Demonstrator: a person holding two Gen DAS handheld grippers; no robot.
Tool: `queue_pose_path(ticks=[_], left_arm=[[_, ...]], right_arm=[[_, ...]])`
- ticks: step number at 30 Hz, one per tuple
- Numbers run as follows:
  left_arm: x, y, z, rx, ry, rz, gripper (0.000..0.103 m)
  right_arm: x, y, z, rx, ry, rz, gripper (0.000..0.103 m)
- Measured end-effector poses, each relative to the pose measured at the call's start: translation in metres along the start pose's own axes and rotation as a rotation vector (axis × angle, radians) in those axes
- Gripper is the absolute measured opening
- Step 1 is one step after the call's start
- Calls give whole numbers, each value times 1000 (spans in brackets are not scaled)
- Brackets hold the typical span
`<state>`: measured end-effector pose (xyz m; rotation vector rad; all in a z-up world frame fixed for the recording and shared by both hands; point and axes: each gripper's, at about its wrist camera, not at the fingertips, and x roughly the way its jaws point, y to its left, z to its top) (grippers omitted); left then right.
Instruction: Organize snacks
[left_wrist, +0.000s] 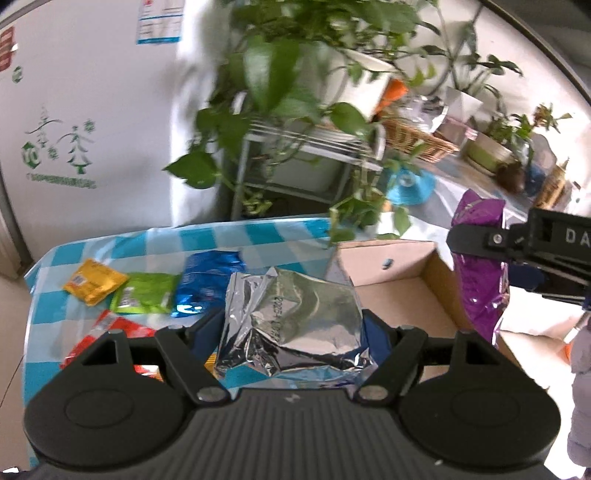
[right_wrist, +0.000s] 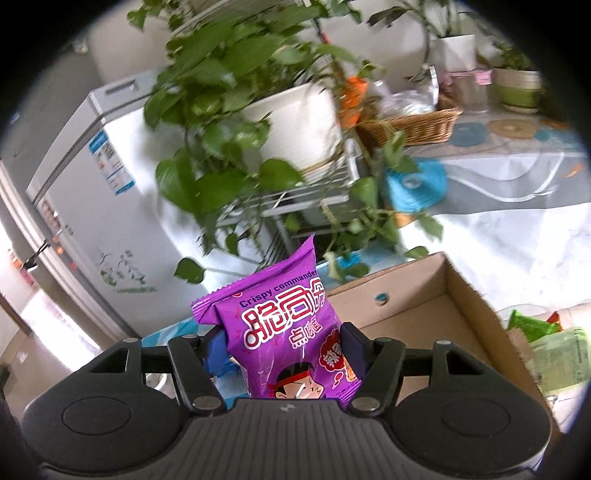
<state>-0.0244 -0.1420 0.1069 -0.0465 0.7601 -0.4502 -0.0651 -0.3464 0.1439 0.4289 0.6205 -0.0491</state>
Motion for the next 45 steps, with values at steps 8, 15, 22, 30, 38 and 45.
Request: queue_pose_path(ticks=[8,15,22,30,38,45], left_arm=[[5,-43,1,48,9,-67,78],[22,-77,-11,73,63,-128,78],[33,-103,-21,115,109,-200,85],[18,-88,-9,120,67,-169,89],[-1,-27,7,82,29,-88,89],[-11,32,12,57,22,16,90]], right_arm=[[-21,-30,6,58,-54,-20,68],[-27,-47,4,98,-50,-53,66],[-31,-55,4,129,-63,-77,71],[-28,-51,3,120,-53,-76,84],[-24,-34,2,53,-54,9,91],[-15,-8,-1,-60,-38,66,93]])
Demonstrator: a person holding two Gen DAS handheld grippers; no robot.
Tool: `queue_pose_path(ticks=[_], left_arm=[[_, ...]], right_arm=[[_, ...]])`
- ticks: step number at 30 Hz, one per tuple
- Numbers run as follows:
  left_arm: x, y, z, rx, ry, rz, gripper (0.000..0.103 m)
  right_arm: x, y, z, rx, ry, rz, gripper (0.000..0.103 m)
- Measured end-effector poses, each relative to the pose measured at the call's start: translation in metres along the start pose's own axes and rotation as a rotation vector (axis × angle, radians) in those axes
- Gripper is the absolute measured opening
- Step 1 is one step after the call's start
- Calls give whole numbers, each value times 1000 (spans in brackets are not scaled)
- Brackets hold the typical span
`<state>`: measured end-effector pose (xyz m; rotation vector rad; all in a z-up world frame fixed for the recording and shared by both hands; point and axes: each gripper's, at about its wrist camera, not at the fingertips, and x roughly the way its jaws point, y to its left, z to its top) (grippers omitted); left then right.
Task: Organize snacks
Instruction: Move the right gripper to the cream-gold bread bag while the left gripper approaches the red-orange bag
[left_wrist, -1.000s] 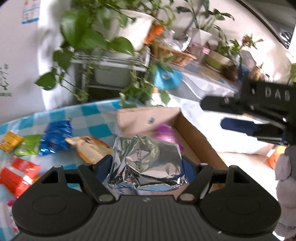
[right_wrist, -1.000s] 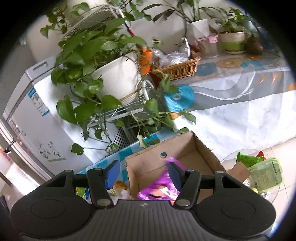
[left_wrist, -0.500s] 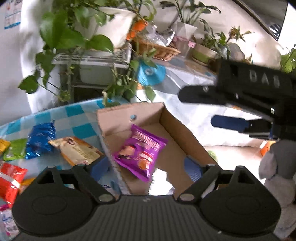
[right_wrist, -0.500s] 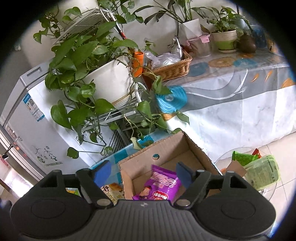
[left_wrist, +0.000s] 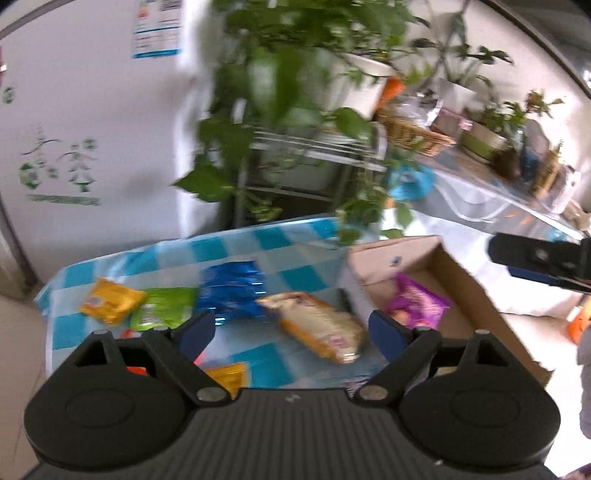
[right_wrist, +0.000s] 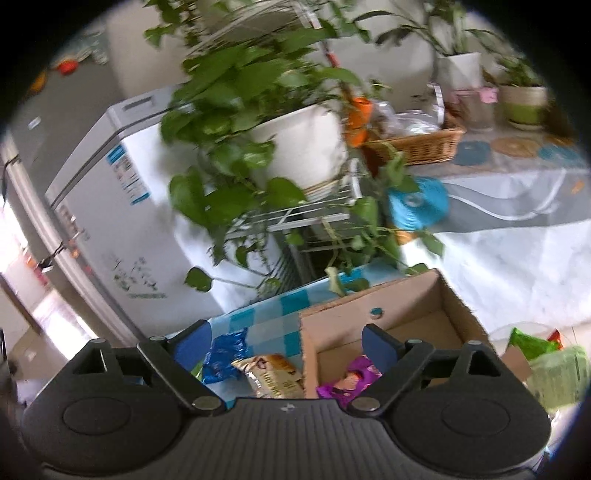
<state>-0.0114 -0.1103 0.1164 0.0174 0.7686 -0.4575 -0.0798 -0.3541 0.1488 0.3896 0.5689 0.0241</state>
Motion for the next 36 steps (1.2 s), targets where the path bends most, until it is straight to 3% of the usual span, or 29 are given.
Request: queue_pose_path(ticks=[11,19,22,27,31,36], left_arm=[[-3,70,-10,-25,42,104,93],[20,109,-14,-100,105,171,93],[31,115,-18,-152,128,161,93],[42,122,-23,-260,170,133,93],[36,123,-21,-281,148,114,94],[33,124,-19,-279,145,99,95]], right_arm=[[24,42,-13,-184,66,77,95],[59,73,-31,-325,154,116,94],[79,81,-37,-371,196,84,93],[114,88,-43,-381,258,13,81],[139,92,-48,-399,301,-17,76],[173,93,-59,-426,375,-150,75]])
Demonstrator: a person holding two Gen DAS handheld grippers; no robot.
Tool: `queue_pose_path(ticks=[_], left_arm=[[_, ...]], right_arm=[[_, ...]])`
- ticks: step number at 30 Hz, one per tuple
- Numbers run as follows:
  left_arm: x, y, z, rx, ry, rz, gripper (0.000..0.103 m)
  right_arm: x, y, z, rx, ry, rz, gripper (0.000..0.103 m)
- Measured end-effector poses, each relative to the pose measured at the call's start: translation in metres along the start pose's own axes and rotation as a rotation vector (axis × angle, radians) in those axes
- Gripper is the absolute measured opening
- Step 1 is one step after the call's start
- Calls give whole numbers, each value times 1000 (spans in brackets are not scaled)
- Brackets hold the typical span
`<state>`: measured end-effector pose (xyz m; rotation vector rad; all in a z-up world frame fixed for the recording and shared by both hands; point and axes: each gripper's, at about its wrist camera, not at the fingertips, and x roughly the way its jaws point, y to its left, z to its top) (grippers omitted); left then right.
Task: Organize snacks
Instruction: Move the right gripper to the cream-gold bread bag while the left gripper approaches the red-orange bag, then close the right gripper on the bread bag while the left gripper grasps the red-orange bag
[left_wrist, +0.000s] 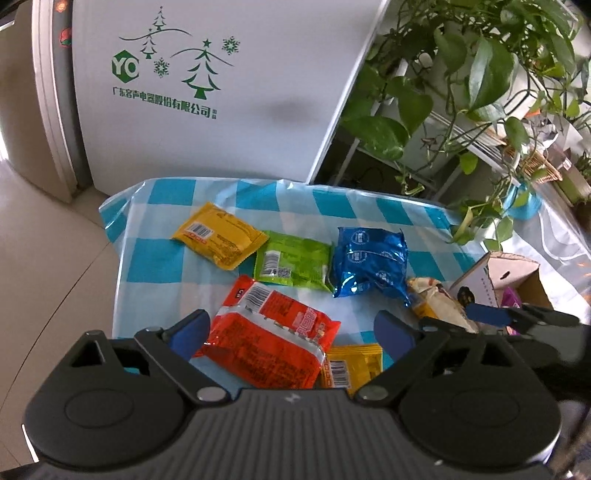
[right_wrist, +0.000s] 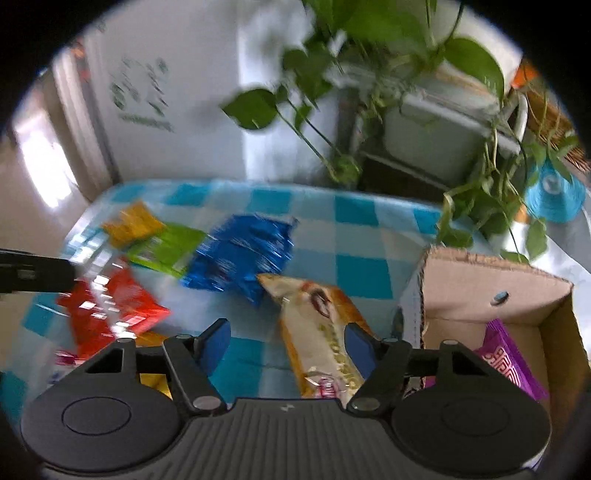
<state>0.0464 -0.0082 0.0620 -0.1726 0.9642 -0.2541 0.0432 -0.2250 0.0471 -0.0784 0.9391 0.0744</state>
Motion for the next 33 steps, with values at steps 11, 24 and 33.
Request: queue_pose_path(ticks=[11,24,33], left_arm=[[7,13,2,-52,33,21,96],[24,25,0,-77,85,21,96],[33,36,-2,-137,102,47,96]], right_arm=[[34,10,-7,-77,66,-204,65],[7,29,-14,17,108,-7,55],[-20,35,-44,253,148,127,55]])
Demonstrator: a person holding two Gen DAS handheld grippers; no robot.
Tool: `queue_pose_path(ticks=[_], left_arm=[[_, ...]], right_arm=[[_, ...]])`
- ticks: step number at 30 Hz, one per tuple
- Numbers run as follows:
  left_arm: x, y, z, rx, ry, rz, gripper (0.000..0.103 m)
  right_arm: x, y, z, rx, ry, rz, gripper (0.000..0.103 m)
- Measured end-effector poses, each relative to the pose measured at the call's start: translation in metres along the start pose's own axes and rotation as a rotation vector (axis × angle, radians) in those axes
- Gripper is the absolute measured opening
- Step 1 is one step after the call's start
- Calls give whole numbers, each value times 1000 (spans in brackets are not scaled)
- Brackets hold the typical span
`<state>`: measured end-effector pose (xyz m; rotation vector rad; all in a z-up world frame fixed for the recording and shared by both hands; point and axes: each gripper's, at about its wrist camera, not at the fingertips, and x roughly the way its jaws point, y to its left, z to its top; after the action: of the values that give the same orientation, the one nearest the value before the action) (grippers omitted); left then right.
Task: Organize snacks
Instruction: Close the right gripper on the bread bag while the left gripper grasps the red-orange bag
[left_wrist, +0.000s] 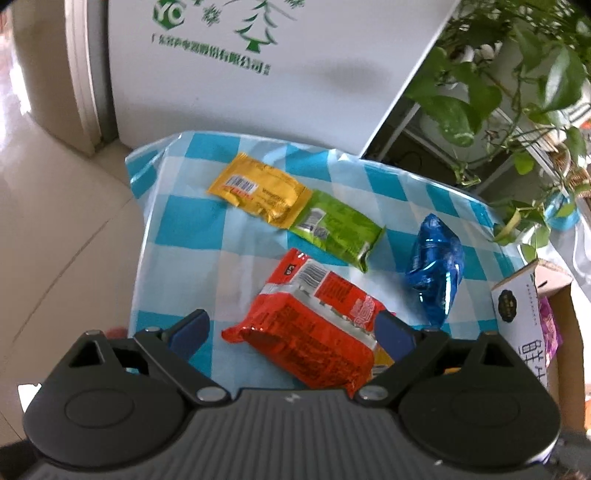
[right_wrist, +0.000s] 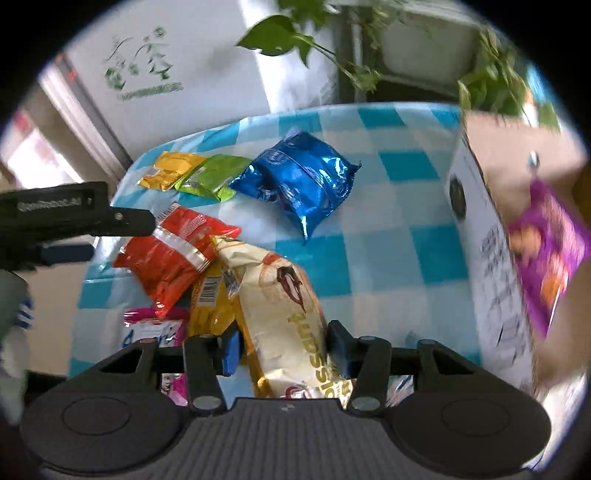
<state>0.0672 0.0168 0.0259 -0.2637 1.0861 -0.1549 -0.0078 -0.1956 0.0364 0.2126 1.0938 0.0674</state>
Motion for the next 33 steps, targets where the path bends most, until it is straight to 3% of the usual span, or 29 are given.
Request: queue_pose_path(ticks=[5,9,16,20,29,33], left_arm=[[7,-10,0,-45,14,-21,96],[15,-21,2,-66,-4,14,98],[26,-40,2,60,-13,76,99],[31,-48,-3,149,-12,89,102],[46,-57,-6,219,-28,120,102],[49,-52,-8,203,-28,95,103]], right_arm=[[2,-21,1,168,1,38,59],[7,-20,0,164,15,22,69],[6,-12,-4,127,21,27,82],[8,-16,-2,142,14,16,85],[12,-20,-7,156,38,-1,89],[10,-20,-8,154,37,1,90]])
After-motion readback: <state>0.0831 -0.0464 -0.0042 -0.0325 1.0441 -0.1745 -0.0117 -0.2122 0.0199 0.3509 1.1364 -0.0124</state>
